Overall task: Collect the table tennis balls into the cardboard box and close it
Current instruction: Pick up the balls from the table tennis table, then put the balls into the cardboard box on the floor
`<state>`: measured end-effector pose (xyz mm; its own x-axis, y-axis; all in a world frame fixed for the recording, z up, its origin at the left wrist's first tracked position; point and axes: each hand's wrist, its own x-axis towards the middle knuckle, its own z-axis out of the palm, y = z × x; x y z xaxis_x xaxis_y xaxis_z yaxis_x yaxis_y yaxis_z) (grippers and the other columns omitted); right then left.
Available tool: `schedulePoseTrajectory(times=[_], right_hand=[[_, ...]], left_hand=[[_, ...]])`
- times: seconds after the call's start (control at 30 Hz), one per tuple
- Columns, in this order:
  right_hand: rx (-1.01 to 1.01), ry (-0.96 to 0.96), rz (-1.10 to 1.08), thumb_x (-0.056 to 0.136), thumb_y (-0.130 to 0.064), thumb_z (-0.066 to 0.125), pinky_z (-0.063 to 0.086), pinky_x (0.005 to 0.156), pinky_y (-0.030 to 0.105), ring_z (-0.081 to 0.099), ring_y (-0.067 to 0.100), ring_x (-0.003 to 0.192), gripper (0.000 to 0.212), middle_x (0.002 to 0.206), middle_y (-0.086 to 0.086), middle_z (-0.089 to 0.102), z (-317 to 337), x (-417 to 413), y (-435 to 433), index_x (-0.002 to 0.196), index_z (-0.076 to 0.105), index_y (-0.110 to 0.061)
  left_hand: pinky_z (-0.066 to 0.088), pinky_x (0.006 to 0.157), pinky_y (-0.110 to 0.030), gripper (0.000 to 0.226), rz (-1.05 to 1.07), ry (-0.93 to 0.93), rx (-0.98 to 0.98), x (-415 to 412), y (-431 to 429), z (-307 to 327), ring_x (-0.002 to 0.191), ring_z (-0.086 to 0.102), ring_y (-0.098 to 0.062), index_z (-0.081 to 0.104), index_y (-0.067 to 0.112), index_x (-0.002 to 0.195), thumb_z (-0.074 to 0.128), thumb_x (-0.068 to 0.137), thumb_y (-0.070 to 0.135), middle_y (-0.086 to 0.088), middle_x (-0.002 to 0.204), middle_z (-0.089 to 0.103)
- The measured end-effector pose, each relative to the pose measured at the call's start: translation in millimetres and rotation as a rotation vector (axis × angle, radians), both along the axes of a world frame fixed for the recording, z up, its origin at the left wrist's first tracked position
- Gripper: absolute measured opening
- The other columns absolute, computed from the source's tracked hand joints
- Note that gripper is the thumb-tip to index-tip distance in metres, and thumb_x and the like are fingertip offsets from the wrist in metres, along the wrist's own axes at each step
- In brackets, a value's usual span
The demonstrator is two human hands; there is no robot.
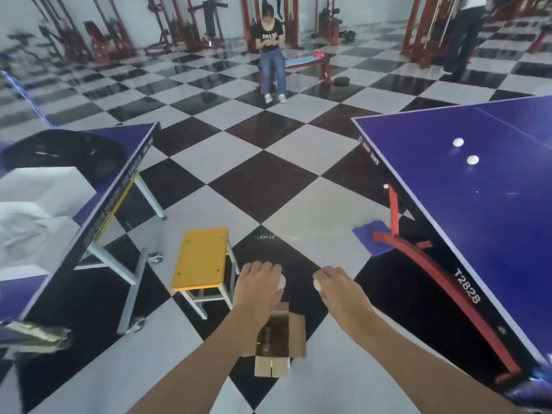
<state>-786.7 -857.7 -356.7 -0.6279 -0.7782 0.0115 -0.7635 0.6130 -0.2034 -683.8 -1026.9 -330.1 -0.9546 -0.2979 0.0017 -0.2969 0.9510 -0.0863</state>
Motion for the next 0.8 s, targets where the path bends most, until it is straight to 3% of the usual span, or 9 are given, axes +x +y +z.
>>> schedulePoseTrajectory(times=[0.2, 0.43, 0.63, 0.8], right_hand=[[0.052, 0.002, -0.095, 0.092, -0.020, 0.063, 0.052, 0.085, 0.024, 0.060, 0.014, 0.098, 0.027, 0.112, -0.001, 0.065, -10.1, 34.3, -42.3, 0.119, 0.060, -0.019], [0.051, -0.060, -0.129, 0.091, -0.031, 0.066, 0.051, 0.086, 0.024, 0.059, 0.013, 0.099, 0.032, 0.114, -0.003, 0.063, -52.6, 51.7, -74.6, 0.121, 0.057, -0.023], [0.062, -0.108, -0.125, 0.091, -0.029, 0.065, 0.050, 0.081, 0.020, 0.056, 0.011, 0.094, 0.026, 0.111, -0.005, 0.062, -149.6, 38.8, -91.6, 0.116, 0.058, -0.024], [0.028, -0.168, -0.105, 0.087, -0.024, 0.071, 0.052, 0.083, 0.024, 0.052, 0.013, 0.100, 0.037, 0.119, -0.003, 0.057, -259.4, 20.2, -104.1, 0.120, 0.055, -0.020]], left_hand=[[0.034, 0.110, -0.032, 0.040, -0.016, 0.000, 0.039, 37.8, -50.5, -17.9, 0.124, 0.050, -0.017, 0.047, 0.023, 0.132, 0.054, 0.097, 0.041, 0.002, 0.131, 0.056], [0.037, 0.109, -0.030, 0.041, -0.022, 0.004, 0.088, 56.9, -86.2, -70.1, 0.124, 0.048, -0.017, 0.044, 0.027, 0.134, 0.055, 0.097, 0.042, 0.002, 0.135, 0.051], [0.034, 0.108, -0.031, 0.041, 0.024, -0.042, 0.140, 39.3, -90.2, -178.7, 0.123, 0.047, -0.017, 0.043, 0.029, 0.133, 0.056, 0.096, 0.041, 0.003, 0.132, 0.052], [0.035, 0.108, -0.031, 0.040, 0.019, -0.023, 0.151, 13.9, -96.3, -284.0, 0.121, 0.047, -0.017, 0.044, 0.029, 0.133, 0.057, 0.096, 0.039, 0.004, 0.131, 0.052]])
